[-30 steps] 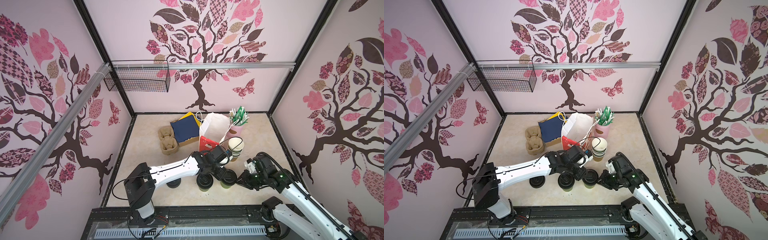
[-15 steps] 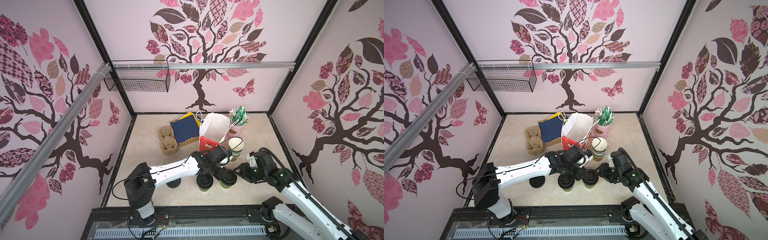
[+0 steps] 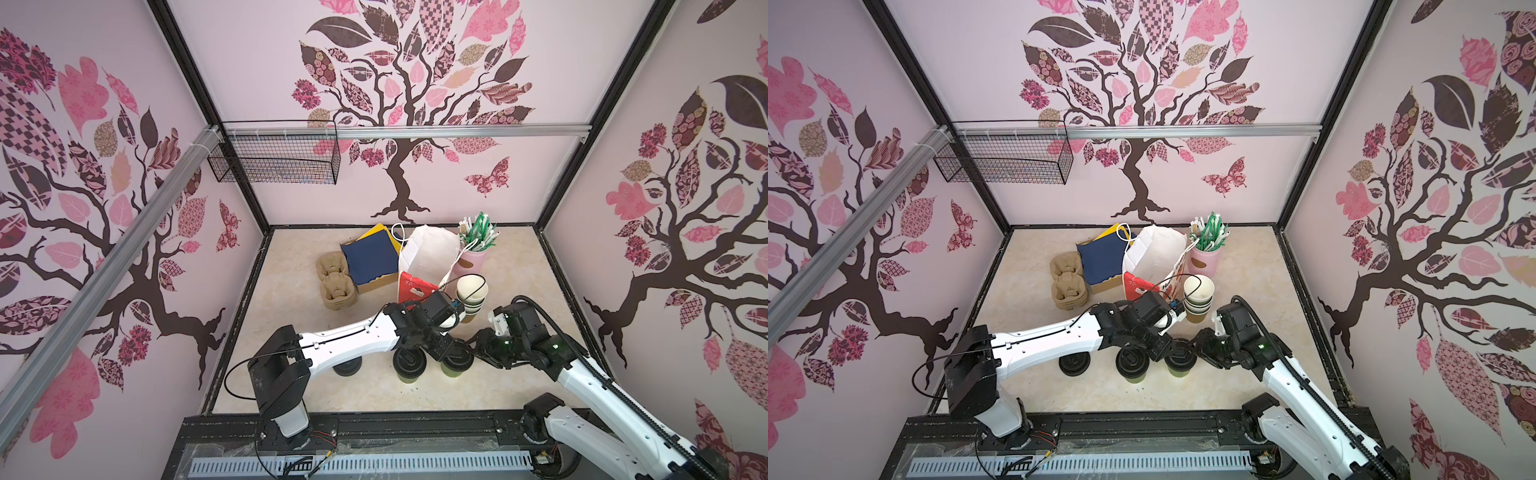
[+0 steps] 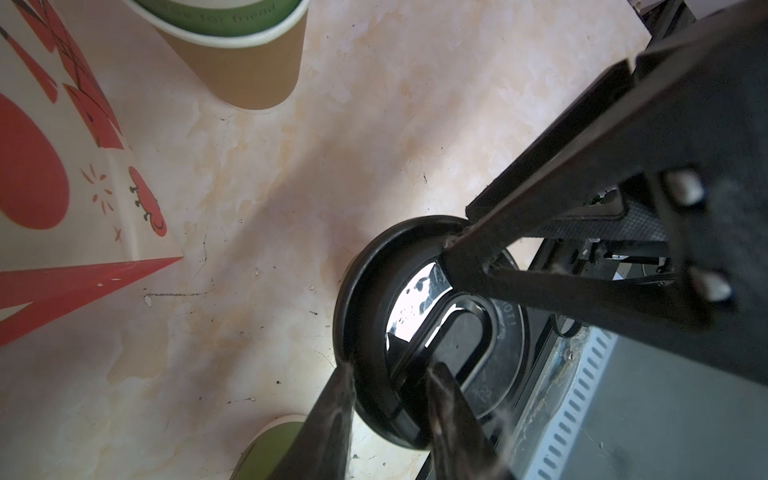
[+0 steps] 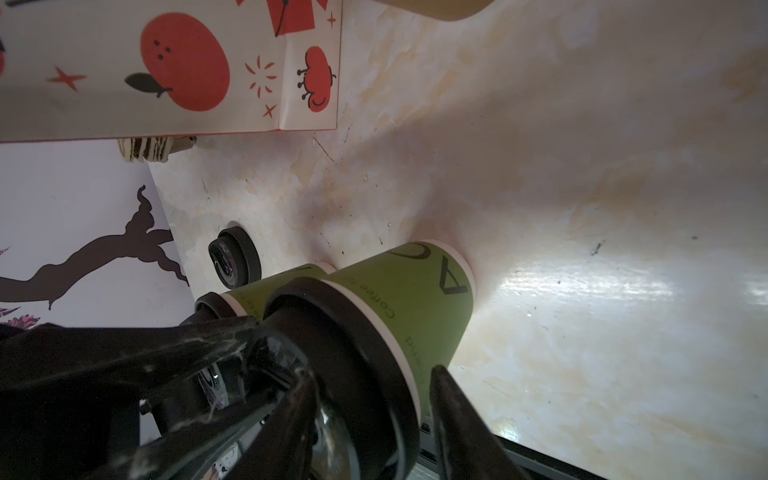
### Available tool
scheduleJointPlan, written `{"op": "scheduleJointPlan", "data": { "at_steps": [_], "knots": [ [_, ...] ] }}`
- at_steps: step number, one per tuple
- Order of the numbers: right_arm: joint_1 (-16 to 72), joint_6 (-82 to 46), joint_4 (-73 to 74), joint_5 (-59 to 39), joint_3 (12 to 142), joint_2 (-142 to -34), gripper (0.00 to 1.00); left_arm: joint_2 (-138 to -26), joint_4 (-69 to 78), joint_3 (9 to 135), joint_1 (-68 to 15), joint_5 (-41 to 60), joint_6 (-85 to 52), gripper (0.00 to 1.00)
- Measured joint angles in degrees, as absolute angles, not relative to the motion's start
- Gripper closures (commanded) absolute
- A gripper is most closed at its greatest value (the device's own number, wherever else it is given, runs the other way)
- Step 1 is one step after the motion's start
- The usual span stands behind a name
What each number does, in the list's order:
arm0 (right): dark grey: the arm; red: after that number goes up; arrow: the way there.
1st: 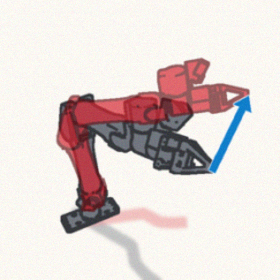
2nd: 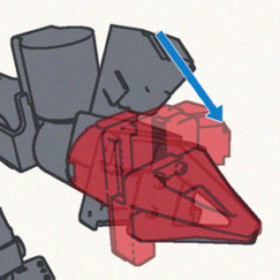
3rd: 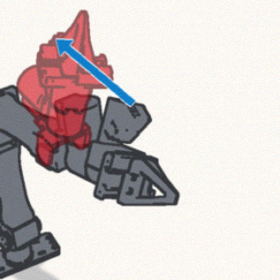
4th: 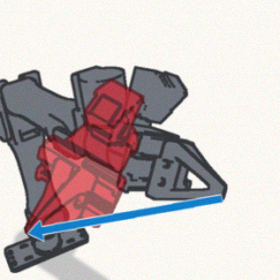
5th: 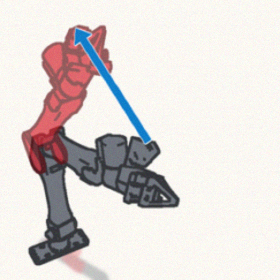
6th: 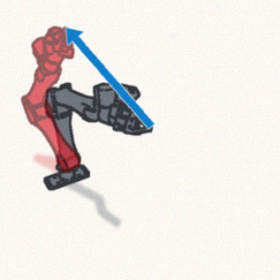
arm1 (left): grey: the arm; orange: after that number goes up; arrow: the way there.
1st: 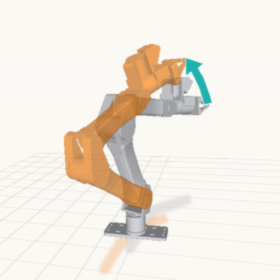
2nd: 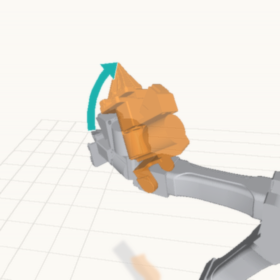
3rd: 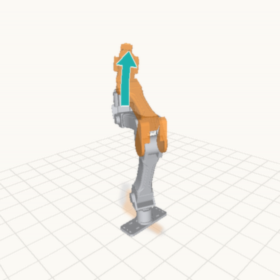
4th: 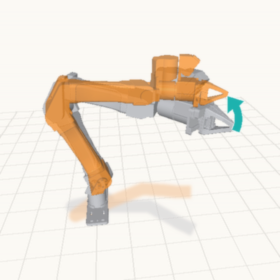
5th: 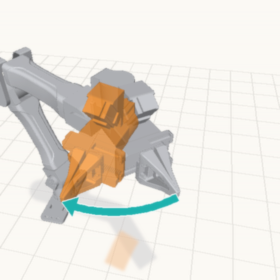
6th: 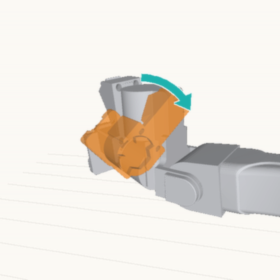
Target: Pack the takeout coffee
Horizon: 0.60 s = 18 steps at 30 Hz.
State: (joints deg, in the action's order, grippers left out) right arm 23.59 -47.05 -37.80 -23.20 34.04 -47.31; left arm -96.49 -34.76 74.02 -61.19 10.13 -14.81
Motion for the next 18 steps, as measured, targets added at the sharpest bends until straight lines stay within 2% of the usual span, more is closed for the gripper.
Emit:
{"op": "scheduleJointPlan", "data": {
  "at_steps": [5, 9, 18],
  "knots": [
    [23.59, -46.22, -38.48, -23.53, 34.2, -46.83, 0.48, -96.49, -34.74, 74.02, -61.21, 10.09, -14.81, 0.67],
    [23.59, -45.28, -42.26, -23.24, 35.66, -44.1, 0.5, -96.49, -34.76, 74.02, -61.21, 9.93, -14.81, 0.67],
    [23.59, -44.73, -47.57, -22.83, 36.93, -38.81, 0.79, -96.49, -34.74, 74.02, -61.23, 9.87, -14.81, 0.67]
  ]
}}
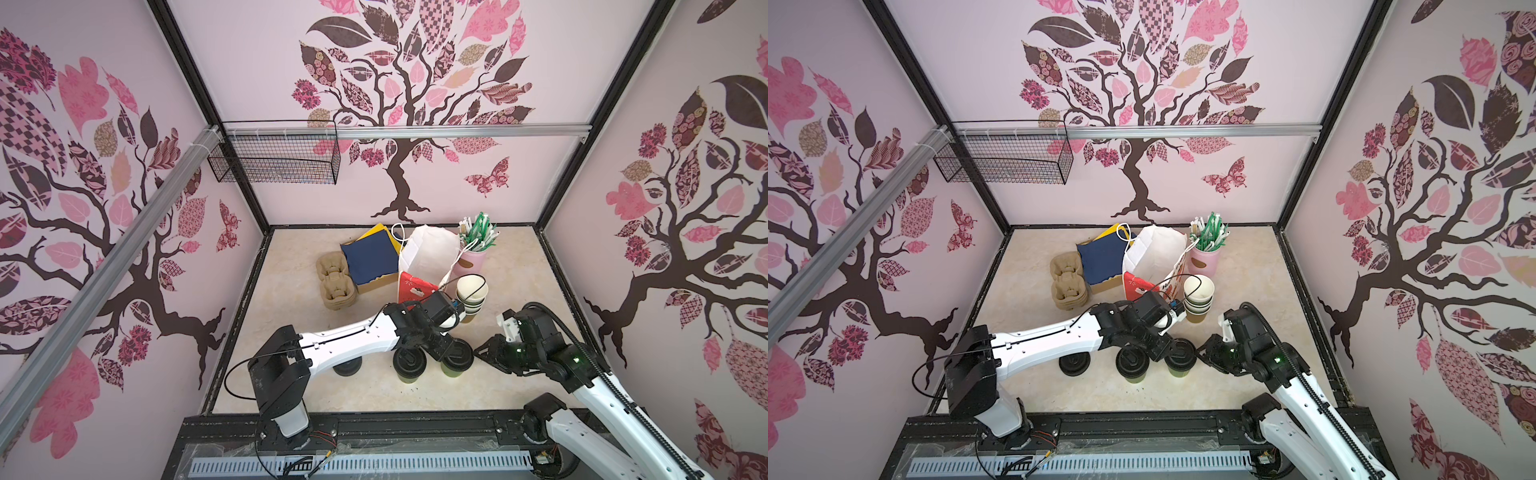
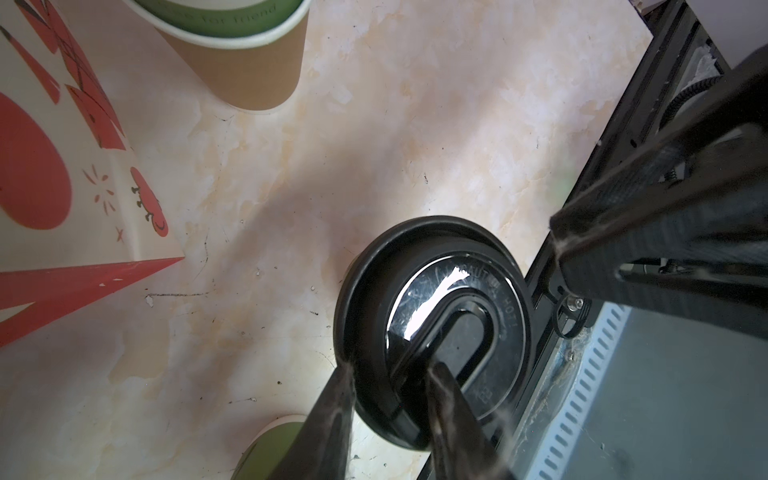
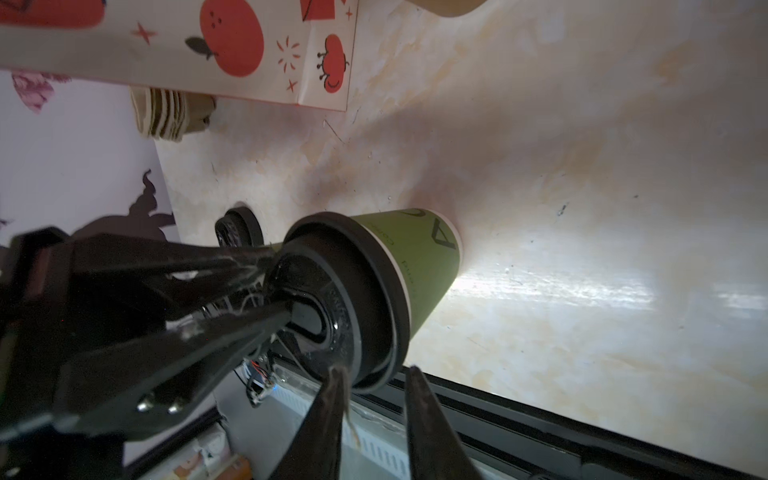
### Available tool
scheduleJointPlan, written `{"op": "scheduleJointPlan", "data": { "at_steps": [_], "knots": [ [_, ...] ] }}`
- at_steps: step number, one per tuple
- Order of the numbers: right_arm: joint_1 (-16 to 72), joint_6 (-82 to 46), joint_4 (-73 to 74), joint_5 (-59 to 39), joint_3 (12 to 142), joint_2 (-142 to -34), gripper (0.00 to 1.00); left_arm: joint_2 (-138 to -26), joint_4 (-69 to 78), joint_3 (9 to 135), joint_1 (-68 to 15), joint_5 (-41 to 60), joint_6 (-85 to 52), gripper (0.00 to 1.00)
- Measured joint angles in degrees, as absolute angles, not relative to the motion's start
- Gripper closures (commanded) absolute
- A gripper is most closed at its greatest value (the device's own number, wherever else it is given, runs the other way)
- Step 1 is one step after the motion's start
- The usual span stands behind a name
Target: Pack the takeout coffee
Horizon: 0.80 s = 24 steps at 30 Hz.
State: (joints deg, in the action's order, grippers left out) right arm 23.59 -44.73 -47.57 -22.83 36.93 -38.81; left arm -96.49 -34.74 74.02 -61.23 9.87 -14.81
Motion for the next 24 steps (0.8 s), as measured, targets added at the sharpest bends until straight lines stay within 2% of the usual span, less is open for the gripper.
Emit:
{"op": "scheduleJointPlan", "data": {
  "at_steps": [19, 24],
  "knots": [
    [23.53, -45.65, -43.27, -26.13, 32.14, -41.87, 0.84, -96.49, -34.79, 74.02, -61.49, 9.47, -14.74, 0.67],
    [23.49, -45.65, -42.96, -25.93, 31.79, -41.85, 0.8, -96.49, -34.81, 74.02, -61.49, 9.41, -14.74, 0.66]
  ]
}}
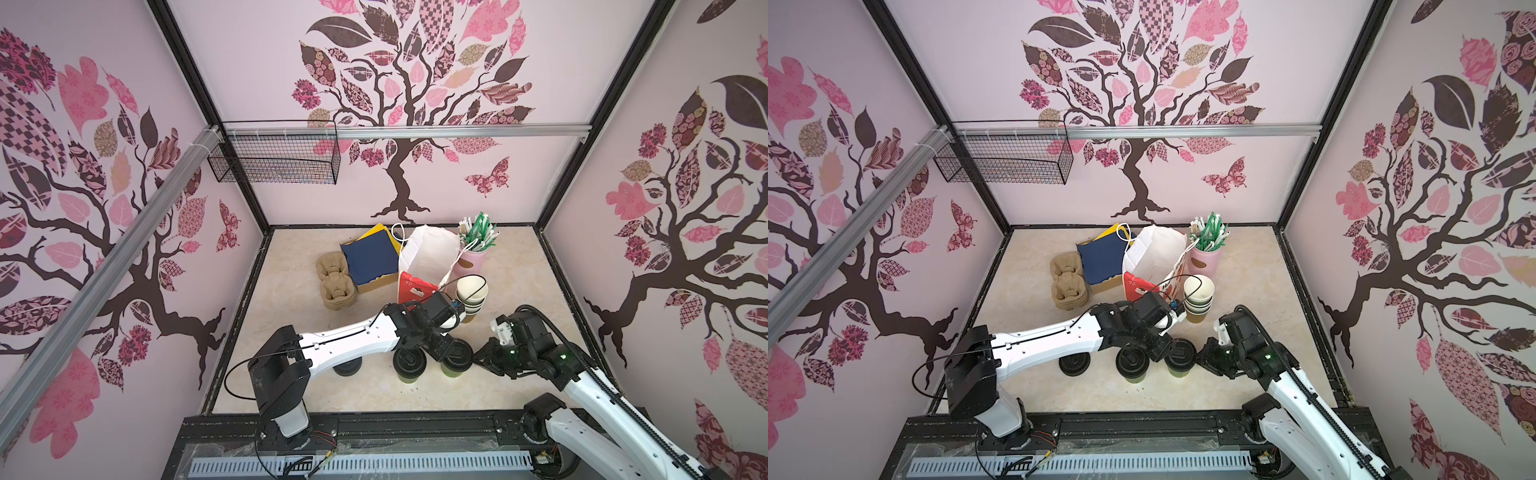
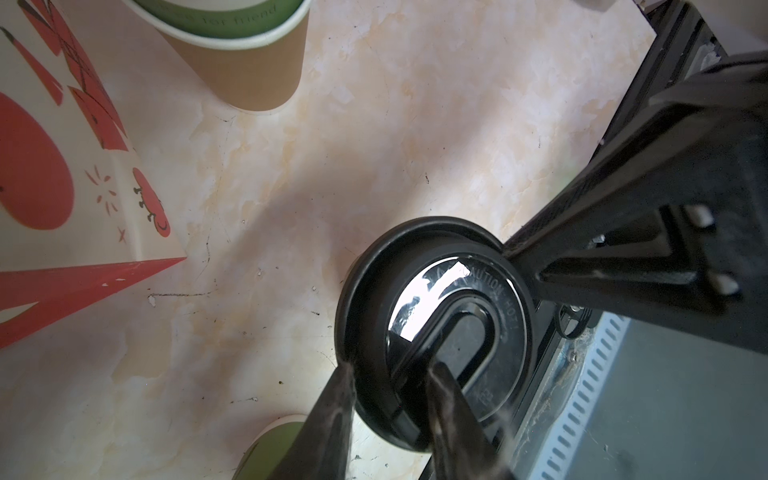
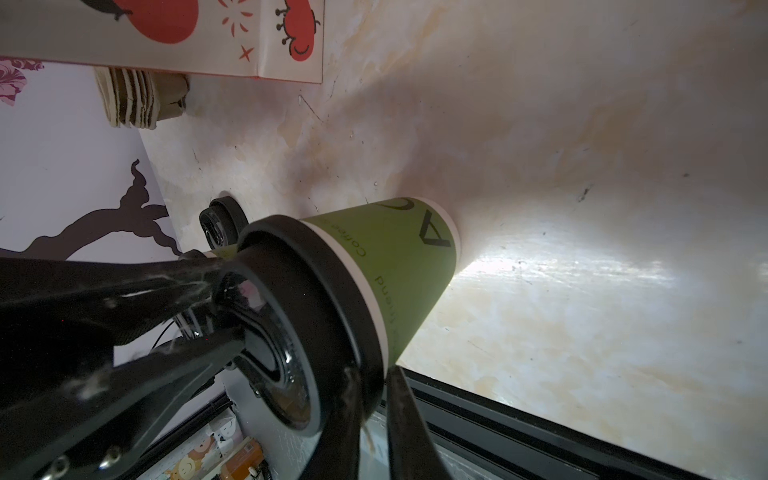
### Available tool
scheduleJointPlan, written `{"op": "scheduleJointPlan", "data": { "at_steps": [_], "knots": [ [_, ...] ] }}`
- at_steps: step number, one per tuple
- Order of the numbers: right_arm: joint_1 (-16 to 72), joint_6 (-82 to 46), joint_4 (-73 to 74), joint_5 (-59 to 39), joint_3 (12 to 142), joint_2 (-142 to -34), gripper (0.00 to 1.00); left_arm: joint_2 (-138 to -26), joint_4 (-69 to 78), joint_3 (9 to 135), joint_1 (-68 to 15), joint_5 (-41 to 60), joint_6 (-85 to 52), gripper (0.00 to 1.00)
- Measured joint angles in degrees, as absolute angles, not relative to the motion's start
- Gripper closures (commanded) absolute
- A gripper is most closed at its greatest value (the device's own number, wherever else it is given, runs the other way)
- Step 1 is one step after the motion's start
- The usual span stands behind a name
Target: Pack the takeout coffee
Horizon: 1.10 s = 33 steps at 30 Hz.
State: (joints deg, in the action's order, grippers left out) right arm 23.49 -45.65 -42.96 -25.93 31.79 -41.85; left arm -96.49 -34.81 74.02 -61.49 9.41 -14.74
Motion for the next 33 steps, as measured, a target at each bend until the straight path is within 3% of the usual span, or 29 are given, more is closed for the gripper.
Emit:
{"op": "scheduleJointPlan", "data": {
  "at_steps": [3, 7, 16, 33],
  "knots": [
    [23.51, -45.58, -44.03, -25.21, 32.21, -41.52, 0.59, -96.49, -34.92, 74.02, -61.47, 9.28, -14.79, 0.63],
    [23.51, -45.87, -46.68, -22.68, 33.98, -38.96, 0.47, -96.44, -35.22, 74.02, -61.41, 9.15, -14.85, 0.61],
    [23.55, -46.09, -43.97, -22.81, 36.62, -38.3, 0.4, -96.44, -35.16, 74.06, -61.43, 9.1, -15.0, 0.57],
    [23.55, -45.06, -43.03, -24.53, 35.05, -39.4, 0.35, -96.36, -36.86, 76.18, -61.65, 9.47, -15.05, 0.46]
  ]
}}
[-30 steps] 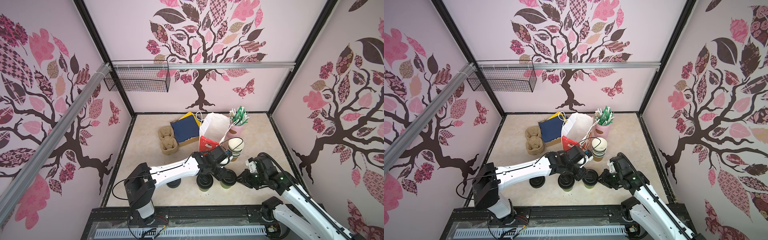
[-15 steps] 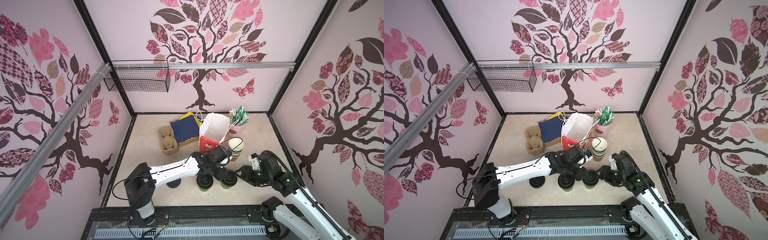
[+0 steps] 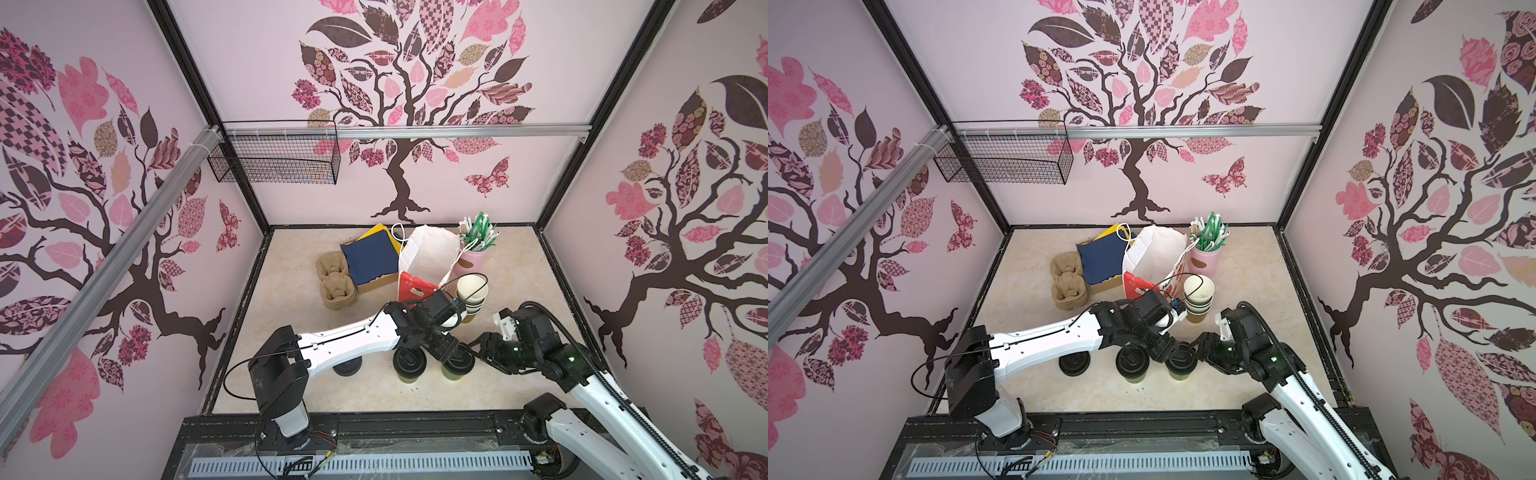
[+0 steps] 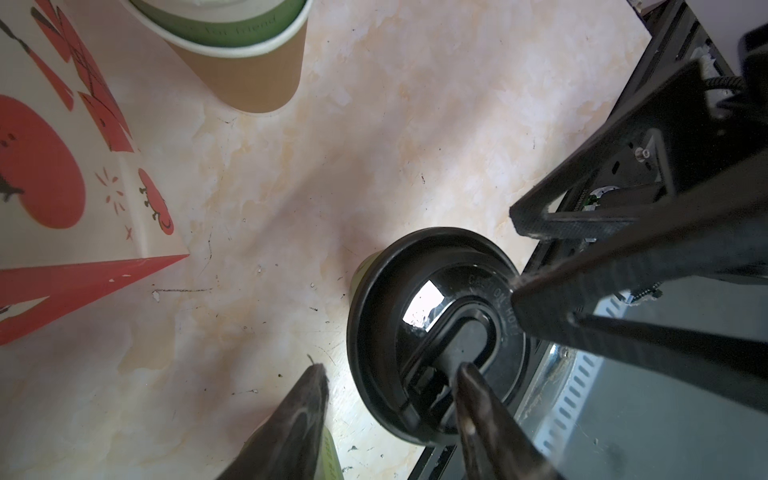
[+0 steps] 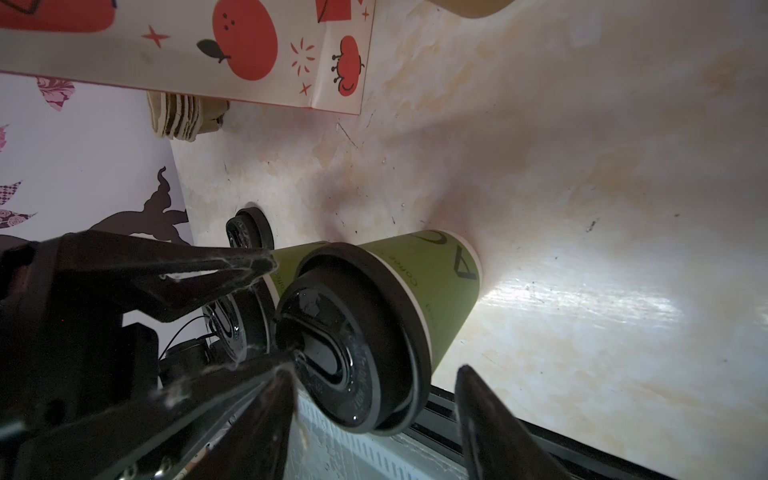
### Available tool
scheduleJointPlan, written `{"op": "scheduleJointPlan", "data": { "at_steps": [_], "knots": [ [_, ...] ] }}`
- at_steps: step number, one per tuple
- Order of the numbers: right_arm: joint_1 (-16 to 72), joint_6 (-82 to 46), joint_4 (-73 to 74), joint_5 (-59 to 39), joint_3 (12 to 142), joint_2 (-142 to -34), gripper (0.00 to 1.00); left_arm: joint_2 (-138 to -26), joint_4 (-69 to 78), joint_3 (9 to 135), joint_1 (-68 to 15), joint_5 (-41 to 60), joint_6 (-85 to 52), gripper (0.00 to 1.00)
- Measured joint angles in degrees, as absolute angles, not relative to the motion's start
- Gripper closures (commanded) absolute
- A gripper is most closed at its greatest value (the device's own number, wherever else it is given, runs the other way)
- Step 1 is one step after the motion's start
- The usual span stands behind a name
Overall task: Pack the takeout coffee
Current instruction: 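Release the lid and raise both grippers away from the cups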
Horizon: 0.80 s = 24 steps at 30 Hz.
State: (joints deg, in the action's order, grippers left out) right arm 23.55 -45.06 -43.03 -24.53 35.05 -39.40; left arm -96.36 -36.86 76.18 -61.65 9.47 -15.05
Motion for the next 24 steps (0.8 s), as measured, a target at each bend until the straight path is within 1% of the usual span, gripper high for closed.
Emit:
{"op": "scheduleJointPlan", "data": {
  "at_steps": [7, 9, 11, 15, 18, 21, 24],
  "knots": [
    [23.55, -44.8, -44.12, -23.29, 35.75, -39.35, 0.36, -94.61, -36.84, 76.16, -61.65, 8.36, -14.98, 0.46],
    [23.55, -44.56, -45.91, -21.02, 37.8, -39.2, 0.36, -91.18, -35.64, 75.5, -61.67, 6.87, -15.0, 0.46],
    [23.55, -44.1, -47.33, -17.78, 40.91, -38.68, 0.36, -85.17, -32.99, 73.6, -61.71, 4.36, -15.0, 0.45],
    [23.55, -43.42, -48.88, -9.23, 47.94, -36.99, 0.36, -70.24, -27.11, 69.45, -61.84, -4.4, -15.18, 0.41],
    [23.55, -42.98, -49.76, -2.48, 52.88, -37.26, 0.36, -62.81, -24.99, 68.29, -61.17, -12.01, -15.55, 0.37],
    [23.55, -41.91, -50.98, 3.68, 58.11, -40.07, 0.36, -59.77, -25.19, 68.42, -58.04, -18.04, -16.58, 0.34],
    [23.55, -40.1, -51.31, 7.94, 63.26, -44.64, 0.35, -60.16, -28.18, 69.19, -53.28, -21.65, -18.06, 0.32]
  ]
}}
